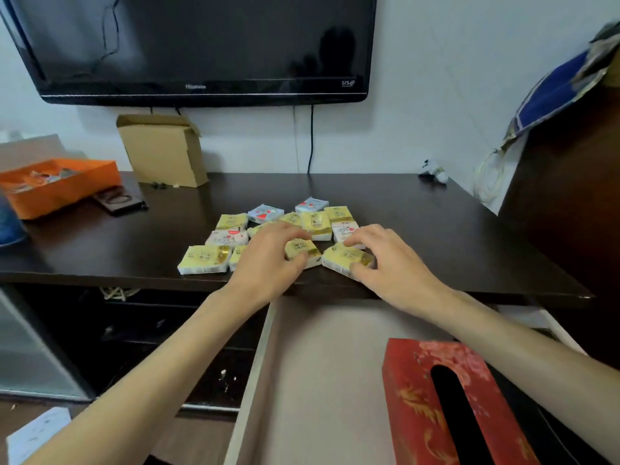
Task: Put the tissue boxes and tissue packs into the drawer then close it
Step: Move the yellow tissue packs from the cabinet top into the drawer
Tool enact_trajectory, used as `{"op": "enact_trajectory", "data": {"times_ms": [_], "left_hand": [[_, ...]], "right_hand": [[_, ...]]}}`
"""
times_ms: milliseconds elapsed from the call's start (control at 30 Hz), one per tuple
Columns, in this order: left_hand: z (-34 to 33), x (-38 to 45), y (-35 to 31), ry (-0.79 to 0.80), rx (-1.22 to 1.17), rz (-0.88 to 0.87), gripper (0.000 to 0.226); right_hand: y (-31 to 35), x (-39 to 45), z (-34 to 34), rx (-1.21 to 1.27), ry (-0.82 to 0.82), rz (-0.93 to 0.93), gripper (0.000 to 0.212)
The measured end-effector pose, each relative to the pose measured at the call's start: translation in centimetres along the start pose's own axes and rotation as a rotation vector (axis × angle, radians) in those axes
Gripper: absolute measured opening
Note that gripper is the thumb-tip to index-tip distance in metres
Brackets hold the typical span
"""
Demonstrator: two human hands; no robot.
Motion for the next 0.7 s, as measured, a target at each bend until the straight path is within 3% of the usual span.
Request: {"op": "enact_trajectory", "data": {"times_ms": [167,333,433,700], "left_hand": [[-3.0,2.4,1.5,0.200,0.189,-0.010,0.033],[-4.1,2.9,1.4,0.309,0.177,-0.005,0.024],[-4.2,2.4,0.8,0.343,0.179,-0.034,0.025],[-4.5,0.9,-0.8,0.424,0.295,-0.111,0.067]], "right_hand": [[-0.9,1.0,-2.2,-0.168,0.002,-0.040,0.037],[-1.6,-0.4,-1.4,-0.273,-0.009,0.025,0.026],[-2.4,-1.4,-0.6,-0.270,0.014,0.010,0.031],[-3.1,-2.3,-0.2,-0.268,0.144,-0.059,0.054]]}}
Point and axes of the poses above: each hand's wrist, its own x-axis towards the middle knuckle, its own z-axis out of the back of the hand, y = z × x, the point moved 9 cm from there along x, towards the middle knuckle, and after that the axes turned 8 degrees about x, right-handed, at the moved point
